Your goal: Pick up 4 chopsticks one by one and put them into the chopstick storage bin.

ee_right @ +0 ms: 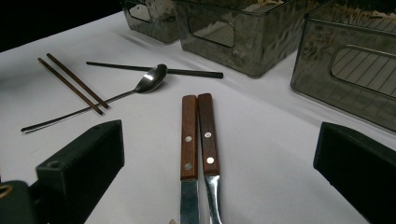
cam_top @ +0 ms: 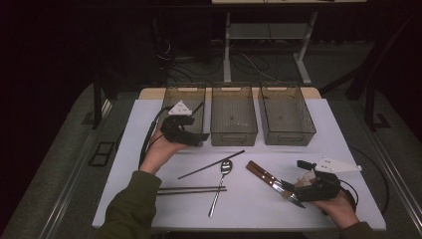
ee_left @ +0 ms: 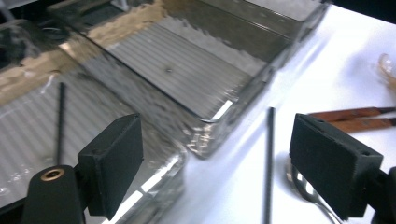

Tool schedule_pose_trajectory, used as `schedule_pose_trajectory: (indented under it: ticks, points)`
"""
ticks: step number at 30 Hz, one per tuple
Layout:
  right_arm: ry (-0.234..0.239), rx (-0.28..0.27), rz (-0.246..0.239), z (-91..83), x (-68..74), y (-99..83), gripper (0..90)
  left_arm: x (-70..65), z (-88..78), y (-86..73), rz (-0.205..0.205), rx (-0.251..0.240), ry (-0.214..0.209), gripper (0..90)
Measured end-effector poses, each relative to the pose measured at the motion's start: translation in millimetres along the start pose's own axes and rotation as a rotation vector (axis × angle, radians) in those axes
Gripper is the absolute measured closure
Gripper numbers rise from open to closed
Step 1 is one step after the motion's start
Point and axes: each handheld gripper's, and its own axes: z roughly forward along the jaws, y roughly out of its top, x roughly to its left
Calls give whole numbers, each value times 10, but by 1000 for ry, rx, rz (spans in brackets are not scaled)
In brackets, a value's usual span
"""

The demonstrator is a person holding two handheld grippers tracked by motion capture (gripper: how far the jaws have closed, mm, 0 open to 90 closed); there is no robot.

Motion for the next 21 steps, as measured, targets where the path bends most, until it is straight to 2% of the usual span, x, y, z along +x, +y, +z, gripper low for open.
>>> schedule_pose_trajectory:
  ticks: [12, 17, 20, 21]
  points:
    - [2, 14, -18, 29, -7, -1, 18, -303, 100, -298, 17, -12, -50, 162]
    - [11, 42, -44, 88, -19, 0, 18, -398, 176, -402, 39, 23, -62, 168]
    - [9, 51, -48, 91, -4, -4, 18, -428, 210, -428, 55, 41, -50, 169]
    - [8, 52, -50, 88, -3, -5, 18, -435, 224, -438, 48, 39, -48, 171]
